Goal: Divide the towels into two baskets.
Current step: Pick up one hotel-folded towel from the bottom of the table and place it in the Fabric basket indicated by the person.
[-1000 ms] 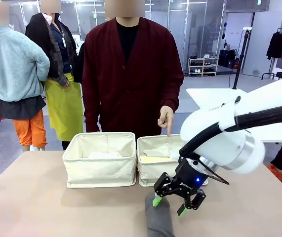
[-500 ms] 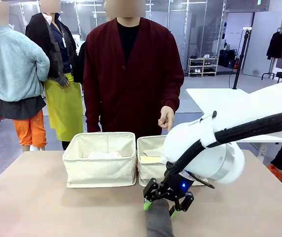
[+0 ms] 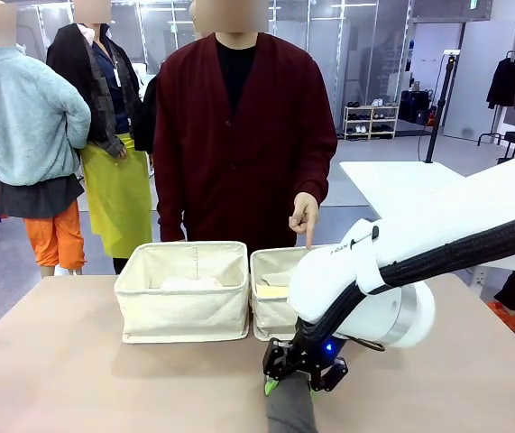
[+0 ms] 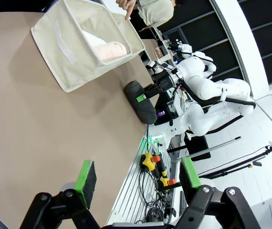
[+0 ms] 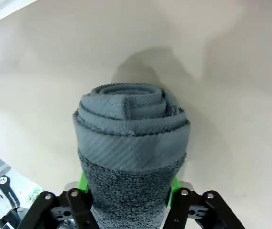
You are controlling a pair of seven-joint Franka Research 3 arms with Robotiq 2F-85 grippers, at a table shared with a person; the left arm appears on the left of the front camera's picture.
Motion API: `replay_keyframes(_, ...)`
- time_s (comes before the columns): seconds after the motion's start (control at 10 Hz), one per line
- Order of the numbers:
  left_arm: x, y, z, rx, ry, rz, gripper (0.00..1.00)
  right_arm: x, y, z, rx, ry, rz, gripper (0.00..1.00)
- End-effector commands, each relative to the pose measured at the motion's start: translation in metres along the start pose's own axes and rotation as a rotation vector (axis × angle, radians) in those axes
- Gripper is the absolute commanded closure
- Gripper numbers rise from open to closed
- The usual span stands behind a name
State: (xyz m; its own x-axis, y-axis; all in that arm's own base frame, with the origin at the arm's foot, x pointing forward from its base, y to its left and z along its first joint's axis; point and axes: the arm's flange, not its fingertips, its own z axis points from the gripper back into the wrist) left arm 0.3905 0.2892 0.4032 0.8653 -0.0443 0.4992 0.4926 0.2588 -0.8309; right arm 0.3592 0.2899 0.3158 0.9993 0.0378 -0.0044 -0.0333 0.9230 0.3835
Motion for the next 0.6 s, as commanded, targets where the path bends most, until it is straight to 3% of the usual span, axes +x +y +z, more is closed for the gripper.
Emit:
replay_keyframes(0.0,-0.003,-0.005,0.001,-0.008,0.002,-0.012,0.11,-0.005,0.005,-0.004,-0.034,-0.041,-0.028,1.0)
replay_keyframes(0.2,-0.003,-0.005,0.001,-0.008,0.002,-0.012,0.11,-0.006,0.003,0.001,-0.039,-0.046,-0.024,0.94)
replay_keyframes(0.3,-0.003,-0.005,0.001,-0.008,0.002,-0.012,0.11,-0.006,0.004,0.012,-0.047,-0.037,-0.007,1.0)
replay_keyframes(0.5,-0.003,-0.005,0.001,-0.008,0.002,-0.012,0.11,-0.008,0.019,0.061,-0.029,-0.026,0.124,1.0)
